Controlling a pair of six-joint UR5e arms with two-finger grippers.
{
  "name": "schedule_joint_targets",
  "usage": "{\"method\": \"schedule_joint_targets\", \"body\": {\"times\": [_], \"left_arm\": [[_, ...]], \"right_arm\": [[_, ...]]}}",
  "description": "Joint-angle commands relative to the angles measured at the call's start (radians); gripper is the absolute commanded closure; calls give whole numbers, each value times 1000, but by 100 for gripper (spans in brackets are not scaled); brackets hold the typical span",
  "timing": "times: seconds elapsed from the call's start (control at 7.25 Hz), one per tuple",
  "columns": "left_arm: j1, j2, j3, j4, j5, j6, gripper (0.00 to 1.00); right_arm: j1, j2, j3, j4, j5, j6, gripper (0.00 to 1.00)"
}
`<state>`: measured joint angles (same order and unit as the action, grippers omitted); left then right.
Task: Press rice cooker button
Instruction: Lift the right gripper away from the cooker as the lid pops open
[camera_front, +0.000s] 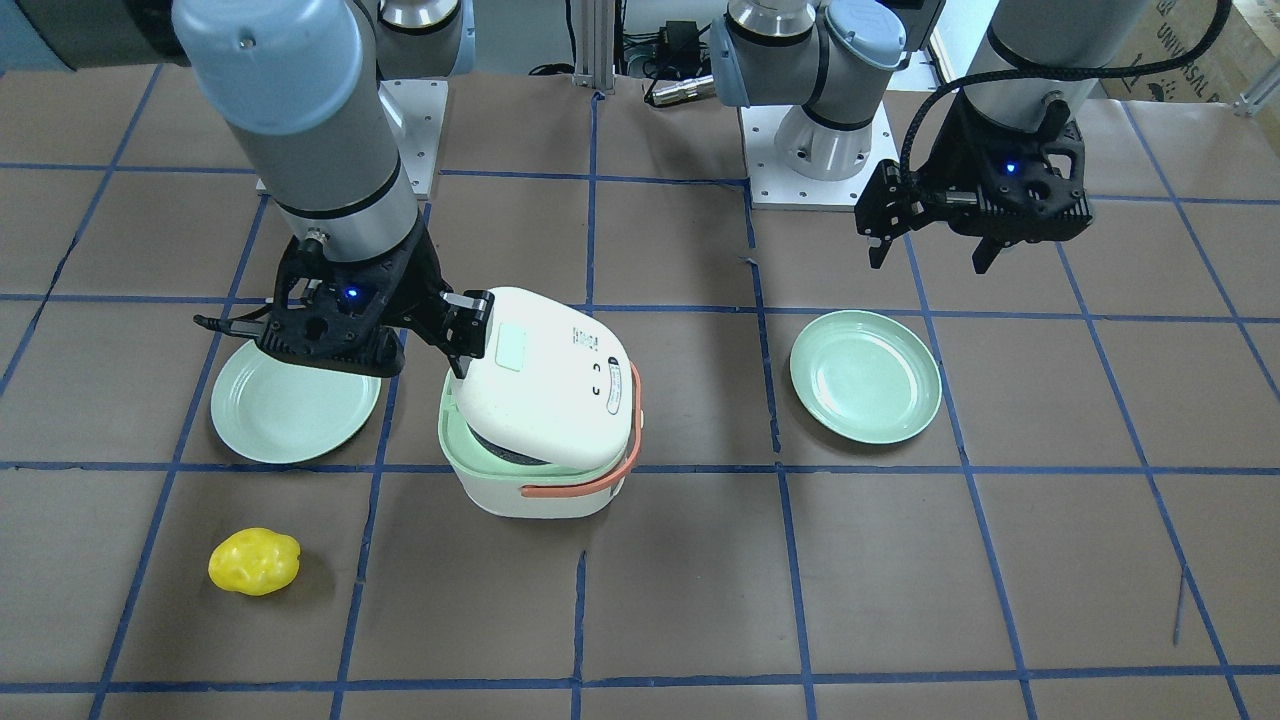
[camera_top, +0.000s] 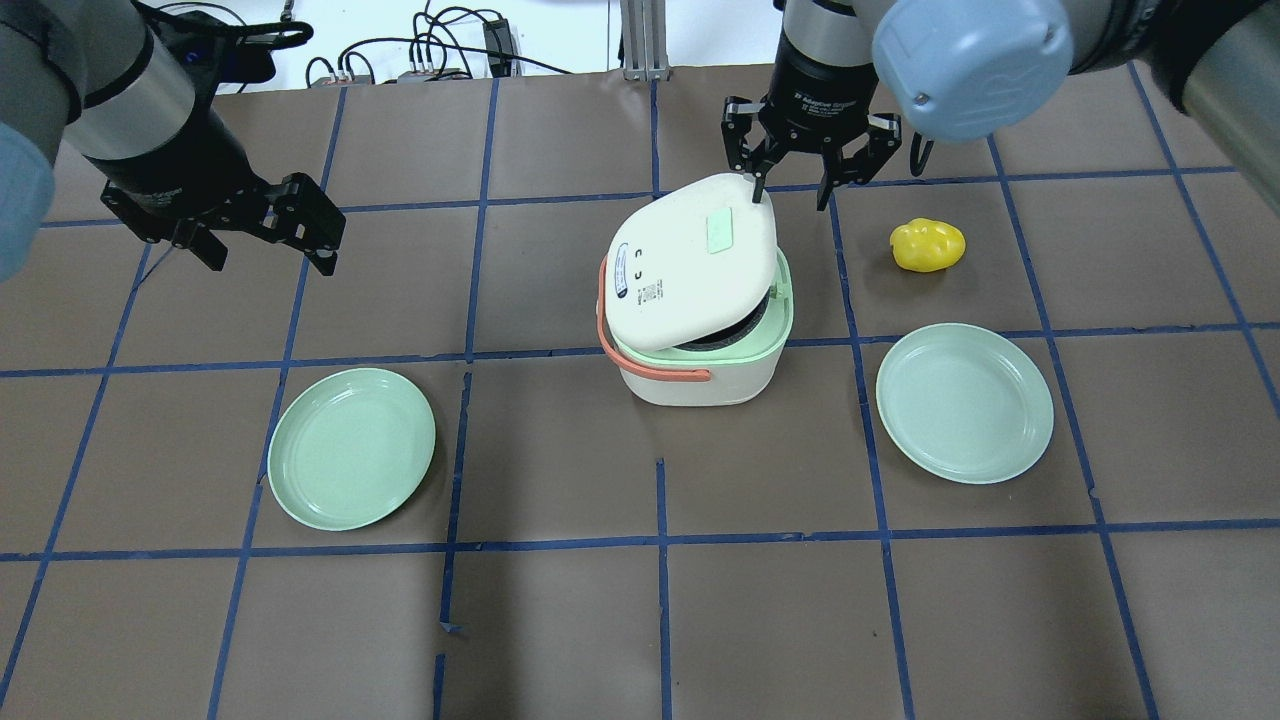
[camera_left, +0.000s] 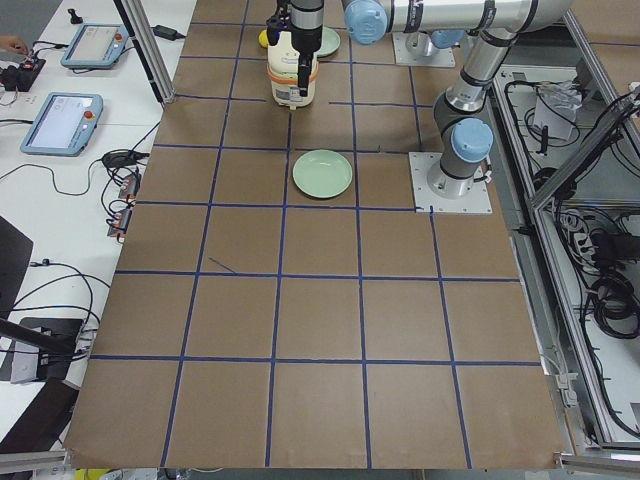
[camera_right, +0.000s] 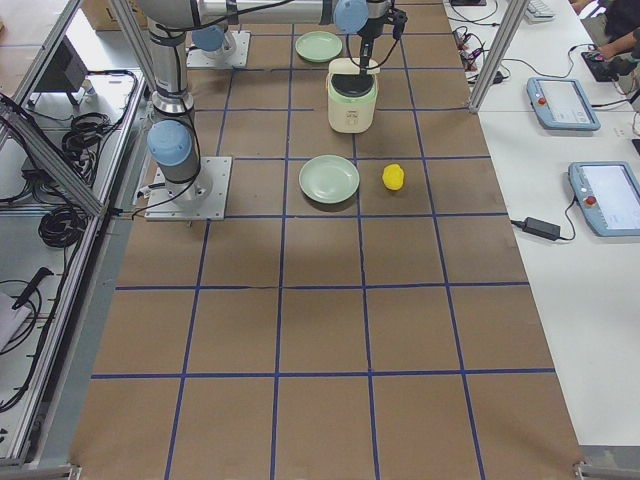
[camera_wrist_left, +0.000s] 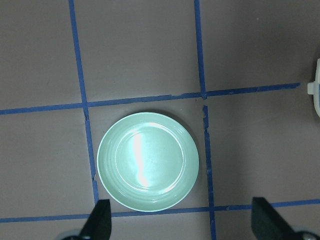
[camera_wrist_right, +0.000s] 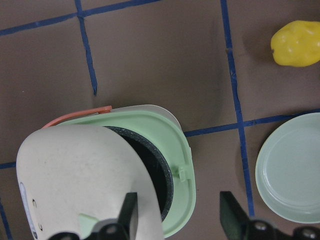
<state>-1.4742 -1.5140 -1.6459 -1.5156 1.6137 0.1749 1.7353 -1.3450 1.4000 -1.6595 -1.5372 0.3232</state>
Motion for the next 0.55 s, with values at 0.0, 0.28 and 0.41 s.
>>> {"method": "schedule_joint_targets", "body": {"times": [0.0, 0.28, 0.41], "left_arm": [[0, 0, 0, 0, 0, 0, 0], [0, 0, 0, 0, 0, 0, 0], [0, 0, 0, 0, 0, 0, 0]], "right_arm": [[-37, -72, -16, 88, -55, -86, 0], [-97, -124, -3, 153, -55, -131, 0], [-97, -126, 4, 152, -49, -131, 0]]}}
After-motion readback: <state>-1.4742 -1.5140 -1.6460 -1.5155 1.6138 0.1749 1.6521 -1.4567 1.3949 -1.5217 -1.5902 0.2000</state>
